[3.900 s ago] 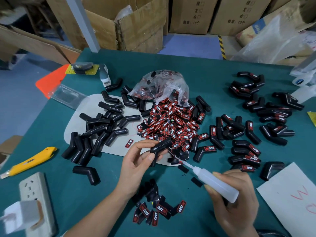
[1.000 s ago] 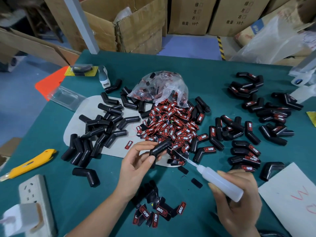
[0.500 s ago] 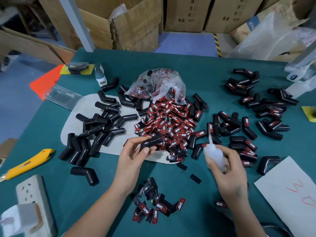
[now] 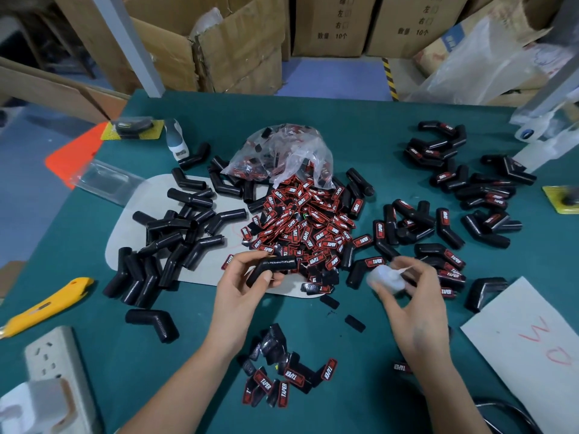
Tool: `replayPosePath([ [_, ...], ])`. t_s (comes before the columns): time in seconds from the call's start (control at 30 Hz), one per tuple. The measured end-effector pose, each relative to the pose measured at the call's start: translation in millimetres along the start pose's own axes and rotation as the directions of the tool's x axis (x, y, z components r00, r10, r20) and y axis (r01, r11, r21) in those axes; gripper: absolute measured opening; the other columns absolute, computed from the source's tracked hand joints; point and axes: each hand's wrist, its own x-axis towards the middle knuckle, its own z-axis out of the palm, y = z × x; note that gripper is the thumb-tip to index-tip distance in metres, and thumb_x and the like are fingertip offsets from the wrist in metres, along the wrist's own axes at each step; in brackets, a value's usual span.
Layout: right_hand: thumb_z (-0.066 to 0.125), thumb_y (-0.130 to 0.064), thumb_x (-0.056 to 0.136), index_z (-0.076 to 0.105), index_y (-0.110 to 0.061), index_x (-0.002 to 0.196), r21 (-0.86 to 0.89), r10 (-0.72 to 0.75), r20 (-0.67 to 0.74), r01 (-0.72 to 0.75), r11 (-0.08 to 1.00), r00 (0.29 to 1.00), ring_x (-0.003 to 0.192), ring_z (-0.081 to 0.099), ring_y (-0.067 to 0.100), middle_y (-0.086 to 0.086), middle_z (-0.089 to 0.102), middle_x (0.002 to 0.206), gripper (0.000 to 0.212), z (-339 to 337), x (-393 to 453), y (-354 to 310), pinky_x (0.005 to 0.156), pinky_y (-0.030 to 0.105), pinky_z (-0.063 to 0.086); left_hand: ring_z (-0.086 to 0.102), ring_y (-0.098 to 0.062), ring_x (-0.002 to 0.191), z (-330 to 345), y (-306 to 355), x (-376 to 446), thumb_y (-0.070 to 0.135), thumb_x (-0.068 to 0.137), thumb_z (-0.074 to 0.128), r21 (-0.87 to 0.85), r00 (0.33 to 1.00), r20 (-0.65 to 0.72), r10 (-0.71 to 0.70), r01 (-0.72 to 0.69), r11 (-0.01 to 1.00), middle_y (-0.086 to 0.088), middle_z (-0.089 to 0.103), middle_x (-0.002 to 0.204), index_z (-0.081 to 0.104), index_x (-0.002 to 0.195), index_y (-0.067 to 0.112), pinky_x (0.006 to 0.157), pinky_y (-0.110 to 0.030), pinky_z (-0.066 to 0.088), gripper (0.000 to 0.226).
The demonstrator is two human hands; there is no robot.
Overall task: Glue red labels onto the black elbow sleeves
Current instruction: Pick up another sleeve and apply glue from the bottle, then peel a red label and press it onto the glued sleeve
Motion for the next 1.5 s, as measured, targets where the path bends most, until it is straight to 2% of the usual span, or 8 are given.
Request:
replayPosePath([
  [0.1, 0.075, -0.023, 0.095, 0.054, -0.007, 0.130, -0.224, -0.479, -0.346, 0.425, 0.877, 0.807, 0.124, 0.056, 0.024, 0.016, 0.055, 0.132, 0.044, -1.9, -9.6, -4.6, 0.110, 0.027, 0.041, 0.074, -0.027, 0.096, 0.1, -0.3, 0.3, -0.006, 0.101, 0.062, 0.032, 1.000, -0.014, 0.013, -0.013, 0.999, -0.013, 0.074, 0.108, 0.069, 0.116, 0.022, 0.092, -0.029, 0.058, 0.032],
  [0.2, 0.071, -0.008, 0.093, 0.062, -0.011, 0.113, -0.312, -0.802, -0.254, 0.740, 0.597, 0.540, 0.104, 0.062, 0.022, 0.008, 0.059, 0.112, 0.022, 12.0, -28.4, -8.0, 0.097, 0.028, 0.049, 0.072, -0.022, 0.092, 0.5, -1.1, 1.5, -0.008, 0.100, 0.062, 0.069, 0.999, -0.028, 0.028, -0.026, 0.997, -0.007, 0.074, 0.101, 0.070, 0.113, 0.025, 0.091, -0.029, 0.058, 0.036],
  [0.33, 0.087, 0.009, 0.068, 0.071, -0.016, 0.114, -0.413, -0.713, 0.207, 0.721, 0.557, 0.670, 0.093, 0.062, 0.021, -0.003, 0.065, 0.106, 0.055, 52.0, -25.8, -13.9, 0.064, 0.030, 0.055, 0.071, -0.021, 0.106, -1.0, 0.5, 1.3, 0.002, 0.099, 0.068, 0.116, 0.996, -0.028, 0.083, -0.079, 0.990, -0.005, 0.073, 0.113, 0.071, 0.115, 0.028, 0.098, -0.030, 0.056, 0.031],
  [0.5, 0.097, 0.008, 0.038, 0.076, -0.017, 0.100, -0.507, -0.507, 0.392, 0.641, 0.577, 0.767, 0.084, 0.060, 0.023, -0.002, 0.061, 0.097, 0.070, 77.8, -6.6, -10.9, 0.055, 0.028, 0.046, 0.068, -0.017, 0.117, -0.4, 5.6, -0.1, 0.018, 0.094, 0.072, 0.164, 0.990, -0.022, 0.142, -0.137, 0.977, 0.001, 0.074, 0.120, 0.074, 0.115, 0.035, 0.100, -0.020, 0.050, 0.027],
  [0.8, 0.094, -0.008, 0.074, 0.072, -0.021, 0.093, -0.496, -0.514, 0.335, 0.611, 0.616, 0.790, 0.079, 0.062, 0.022, -0.004, 0.062, 0.092, 0.032, 77.1, -7.9, -4.4, 0.057, 0.032, 0.049, 0.060, -0.043, 0.122, -4.4, -4.0, -0.8, 0.027, 0.089, 0.075, 0.053, 0.997, -0.021, 0.076, -0.075, 0.996, -0.013, 0.064, 0.120, 0.064, 0.124, 0.024, 0.103, -0.058, 0.055, 0.037],
  [0.93, 0.079, -0.021, 0.091, 0.070, -0.019, 0.092, -0.375, -0.505, 0.295, 0.585, 0.719, 0.811, 0.080, 0.062, 0.018, -0.008, 0.061, 0.093, 0.010, 69.2, -11.2, -12.8, 0.063, 0.033, 0.054, 0.068, -0.028, 0.107, -0.2, 3.3, -2.2, 0.023, 0.089, 0.076, 0.021, 0.997, 0.005, 0.081, -0.081, 0.996, -0.002, 0.064, 0.113, 0.062, 0.120, 0.028, 0.093, -0.046, 0.062, 0.035],
  [1.1, 0.066, -0.044, 0.094, 0.057, -0.044, 0.097, 0.006, -0.204, 0.262, 0.209, 0.978, 0.943, 0.076, 0.059, 0.013, -0.014, 0.062, 0.089, 0.009, 59.5, -21.1, -23.1, 0.068, 0.025, 0.052, 0.075, -0.027, 0.092, 1.9, 7.0, -4.9, 0.003, 0.095, 0.068, 0.021, 0.997, 0.034, 0.072, -0.073, 0.997, -0.006, 0.071, 0.104, 0.065, 0.109, 0.021, 0.084, -0.033, 0.063, 0.024],
  [1.5, 0.082, -0.018, 0.088, 0.076, -0.040, 0.095, 0.486, -0.155, 0.243, 0.018, 0.874, 0.958, 0.096, 0.075, 0.013, -0.002, 0.079, 0.100, 0.025, 56.1, -21.6, -27.2, 0.088, 0.021, 0.058, 0.070, -0.026, 0.107, -2.7, 3.6, -4.4, 0.031, 0.089, 0.075, 0.060, 0.995, 0.059, 0.082, -0.086, 0.994, -0.007, 0.068, 0.112, 0.065, 0.114, 0.027, 0.094, -0.053, 0.062, 0.027],
])
